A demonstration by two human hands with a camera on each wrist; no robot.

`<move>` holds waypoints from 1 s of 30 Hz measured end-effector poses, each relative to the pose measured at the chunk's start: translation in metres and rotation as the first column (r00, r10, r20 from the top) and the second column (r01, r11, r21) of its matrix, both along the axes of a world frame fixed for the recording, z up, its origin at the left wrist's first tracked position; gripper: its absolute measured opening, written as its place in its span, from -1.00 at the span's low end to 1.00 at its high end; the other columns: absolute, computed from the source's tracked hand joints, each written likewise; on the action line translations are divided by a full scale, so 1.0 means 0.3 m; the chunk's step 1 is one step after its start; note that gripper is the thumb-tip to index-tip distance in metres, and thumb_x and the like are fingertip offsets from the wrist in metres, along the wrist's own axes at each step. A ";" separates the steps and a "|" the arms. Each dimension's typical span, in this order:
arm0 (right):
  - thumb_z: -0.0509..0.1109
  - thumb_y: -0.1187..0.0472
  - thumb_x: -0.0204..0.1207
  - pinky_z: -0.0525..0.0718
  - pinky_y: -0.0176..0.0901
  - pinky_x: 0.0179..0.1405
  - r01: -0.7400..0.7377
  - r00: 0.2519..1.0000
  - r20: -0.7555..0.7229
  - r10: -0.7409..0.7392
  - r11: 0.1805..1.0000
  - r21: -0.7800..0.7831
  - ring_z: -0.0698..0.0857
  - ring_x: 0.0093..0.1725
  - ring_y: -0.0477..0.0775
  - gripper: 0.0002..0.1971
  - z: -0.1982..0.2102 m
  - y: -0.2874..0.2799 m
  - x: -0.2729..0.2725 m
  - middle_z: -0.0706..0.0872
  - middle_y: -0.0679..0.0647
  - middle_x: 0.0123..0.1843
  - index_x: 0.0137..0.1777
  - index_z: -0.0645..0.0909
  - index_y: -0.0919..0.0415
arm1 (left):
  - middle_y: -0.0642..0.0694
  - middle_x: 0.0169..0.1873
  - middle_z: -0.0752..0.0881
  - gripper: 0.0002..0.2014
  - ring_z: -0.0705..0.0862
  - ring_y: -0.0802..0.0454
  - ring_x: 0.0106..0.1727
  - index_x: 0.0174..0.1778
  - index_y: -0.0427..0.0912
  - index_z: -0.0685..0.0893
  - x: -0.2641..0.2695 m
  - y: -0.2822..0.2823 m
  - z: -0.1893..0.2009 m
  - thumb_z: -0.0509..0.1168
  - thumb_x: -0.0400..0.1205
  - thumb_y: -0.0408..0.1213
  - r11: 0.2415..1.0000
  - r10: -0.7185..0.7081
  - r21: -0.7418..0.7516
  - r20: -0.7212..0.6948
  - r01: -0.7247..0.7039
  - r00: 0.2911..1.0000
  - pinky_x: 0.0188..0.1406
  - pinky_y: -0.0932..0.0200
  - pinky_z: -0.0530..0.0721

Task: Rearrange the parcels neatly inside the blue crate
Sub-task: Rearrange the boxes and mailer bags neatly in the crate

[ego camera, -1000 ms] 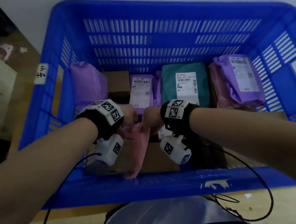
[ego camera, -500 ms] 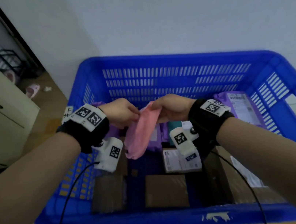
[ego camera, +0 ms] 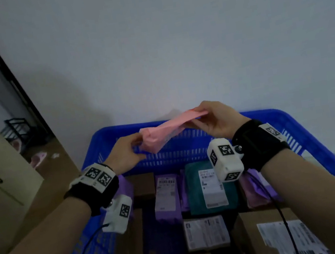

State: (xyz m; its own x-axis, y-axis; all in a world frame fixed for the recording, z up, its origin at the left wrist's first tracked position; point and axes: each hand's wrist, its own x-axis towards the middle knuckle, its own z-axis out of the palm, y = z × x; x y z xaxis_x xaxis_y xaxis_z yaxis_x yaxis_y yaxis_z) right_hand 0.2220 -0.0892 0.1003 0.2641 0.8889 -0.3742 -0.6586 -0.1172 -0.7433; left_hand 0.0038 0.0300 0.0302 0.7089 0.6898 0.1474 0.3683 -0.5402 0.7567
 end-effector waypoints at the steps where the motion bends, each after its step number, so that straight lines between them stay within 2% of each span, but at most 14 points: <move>1: 0.09 0.37 0.61 0.75 -0.35 -0.50 -0.001 0.999 -0.041 0.001 1.000 0.005 0.82 -0.28 0.34 -0.81 0.015 -0.006 0.005 0.63 0.38 -0.04 0.13 0.45 0.43 | -0.14 0.15 0.74 -0.51 0.67 -0.07 0.26 0.26 -0.26 0.65 0.006 -0.007 -0.008 0.50 0.39 -0.53 0.999 0.038 -0.019 0.028 -0.038 0.999 0.26 0.24 0.58; 3: 0.08 0.36 0.61 0.75 -0.37 -0.48 -0.002 0.996 -0.085 0.003 1.000 0.022 0.82 -0.27 0.36 -0.79 0.032 -0.022 0.010 0.63 0.42 0.01 0.08 0.49 0.47 | -0.04 0.07 0.74 -0.55 0.67 0.02 0.18 0.20 -0.15 0.66 0.020 -0.021 -0.017 0.56 0.39 -0.34 0.996 0.091 -0.035 0.099 -0.087 0.991 0.27 0.11 0.58; 7: 0.11 0.39 0.58 0.76 -0.32 -0.50 0.007 0.995 -0.097 -0.002 0.999 0.047 0.81 -0.12 0.37 -0.77 0.032 -0.037 0.021 0.60 0.46 0.17 0.11 0.52 0.51 | 0.19 -0.05 0.70 -0.75 0.63 0.30 0.00 0.10 -0.03 0.63 0.048 -0.054 -0.003 0.45 0.52 -0.24 0.996 0.089 -0.018 0.190 -0.087 0.978 0.09 0.39 0.53; 9: 0.14 0.41 0.57 0.81 -0.24 -0.36 0.012 0.998 -0.069 -0.007 0.997 0.070 0.76 0.04 0.42 -0.84 0.027 -0.042 0.024 0.63 0.44 0.14 -0.01 0.53 0.46 | 0.23 -0.08 0.69 -0.82 0.60 0.38 -0.01 0.09 -0.04 0.63 0.053 -0.067 0.007 0.37 0.59 -0.23 0.995 0.099 -0.018 0.225 -0.097 0.969 0.06 0.45 0.49; 11: 0.19 0.39 0.59 0.81 -0.07 -0.09 0.009 1.000 -0.018 -0.007 0.995 0.100 0.71 0.12 0.46 -0.90 0.023 -0.048 0.022 0.63 0.37 0.07 -0.10 0.51 0.39 | 0.10 -0.11 0.72 -0.85 0.62 0.32 -0.05 0.09 -0.14 0.67 0.058 -0.067 0.014 0.32 0.63 -0.25 0.992 0.126 -0.023 0.246 -0.124 0.961 0.03 0.38 0.51; 13: 0.27 0.24 0.62 0.77 0.06 0.04 -0.035 0.999 0.045 0.031 0.995 0.093 0.67 0.17 0.42 -0.85 0.016 -0.061 0.017 0.59 0.32 0.10 0.05 0.50 0.36 | -0.04 -0.20 0.75 -0.85 0.66 0.21 -0.16 0.00 -0.27 0.68 0.059 -0.060 0.010 0.28 0.65 -0.27 0.985 0.171 -0.043 0.238 -0.166 0.956 -0.07 0.31 0.56; 15: 0.31 0.11 0.61 0.74 0.06 0.13 -0.114 0.985 0.132 0.109 0.993 0.028 0.65 0.21 0.32 -0.73 0.002 -0.075 0.018 0.61 0.32 0.18 0.12 0.53 0.34 | -0.23 -0.23 0.74 -0.78 0.66 0.05 -0.23 -0.07 -0.42 0.66 0.058 -0.047 -0.003 0.28 0.65 -0.27 0.968 0.238 -0.140 0.248 -0.208 0.939 -0.09 0.15 0.60; 17: 0.34 0.17 0.60 0.71 -0.01 0.22 -0.135 0.951 0.279 0.131 0.991 -0.006 0.65 0.21 0.20 -0.78 -0.015 -0.081 0.016 0.64 0.31 0.28 0.15 0.59 0.29 | -0.31 -0.23 0.70 -0.72 0.63 0.00 -0.21 -0.09 -0.52 0.62 0.055 -0.044 -0.015 0.28 0.64 -0.27 0.940 0.298 -0.246 0.252 -0.237 0.921 -0.12 0.05 0.60; 18: 0.38 0.23 0.57 0.70 -0.03 0.21 -0.104 0.917 0.384 0.105 0.994 -0.022 0.66 0.19 0.15 -0.77 -0.031 -0.078 0.016 0.64 0.30 0.32 0.19 0.59 0.27 | -0.27 -0.26 0.69 -0.74 0.64 0.02 -0.24 -0.13 -0.50 0.63 0.052 -0.047 -0.020 0.28 0.65 -0.29 0.922 0.323 -0.302 0.256 -0.242 0.911 -0.19 0.08 0.62; 20: 0.47 0.30 0.50 0.67 -0.01 0.16 0.003 0.793 0.607 0.054 0.996 -0.092 0.65 0.19 0.10 -0.62 -0.077 -0.074 0.012 0.62 0.24 0.31 0.30 0.53 0.20 | -0.11 -0.33 0.69 -0.81 0.69 0.20 -0.39 -0.23 -0.28 0.67 0.045 -0.058 -0.027 0.28 0.66 -0.29 0.874 0.370 -0.422 0.257 -0.240 0.893 -0.41 0.26 0.67; 22: 0.52 0.30 0.44 0.66 0.05 0.16 0.031 0.695 0.710 0.110 0.983 -0.182 0.61 0.27 0.11 -0.44 -0.139 -0.074 0.005 0.57 0.17 0.30 0.43 0.45 0.08 | -0.04 -0.30 0.70 -0.86 0.71 0.21 -0.42 -0.20 -0.10 0.67 0.041 -0.067 -0.040 0.28 0.66 -0.24 0.828 0.397 -0.507 0.227 -0.240 0.889 -0.53 0.30 0.66; 26: 0.50 0.45 0.42 0.71 0.08 0.10 -0.023 0.716 0.677 0.172 0.974 -0.223 0.71 0.07 0.14 -0.37 -0.262 -0.080 -0.022 0.70 0.22 0.15 0.48 0.44 0.13 | -0.04 -0.24 0.70 -0.85 0.66 0.07 -0.27 -0.21 -0.04 0.65 0.037 -0.065 -0.096 0.27 0.67 -0.17 0.744 0.434 -0.610 0.128 -0.274 0.892 -0.53 0.28 0.65; 29: 0.50 0.52 0.39 0.77 -0.04 -0.13 -0.010 0.744 0.644 0.177 0.967 -0.254 0.72 -0.12 0.16 -0.40 -0.324 -0.072 -0.041 0.72 0.26 0.01 0.44 0.47 0.27 | -0.17 -0.18 0.70 -0.87 0.66 -0.03 -0.25 -0.14 -0.17 0.65 0.036 -0.070 -0.149 0.26 0.67 -0.24 0.699 0.451 -0.638 0.041 -0.324 0.891 -0.32 0.13 0.68; 30: 0.50 0.53 0.39 0.77 -0.01 -0.14 -0.005 0.761 0.622 0.183 0.961 -0.277 0.72 -0.14 0.18 -0.40 -0.346 -0.067 -0.045 0.71 0.29 0.01 0.43 0.47 0.29 | -0.22 -0.17 0.69 -0.88 0.66 -0.08 -0.25 -0.12 -0.21 0.65 0.037 -0.072 -0.172 0.25 0.67 -0.28 0.689 0.454 -0.638 0.010 -0.344 0.891 -0.25 0.07 0.68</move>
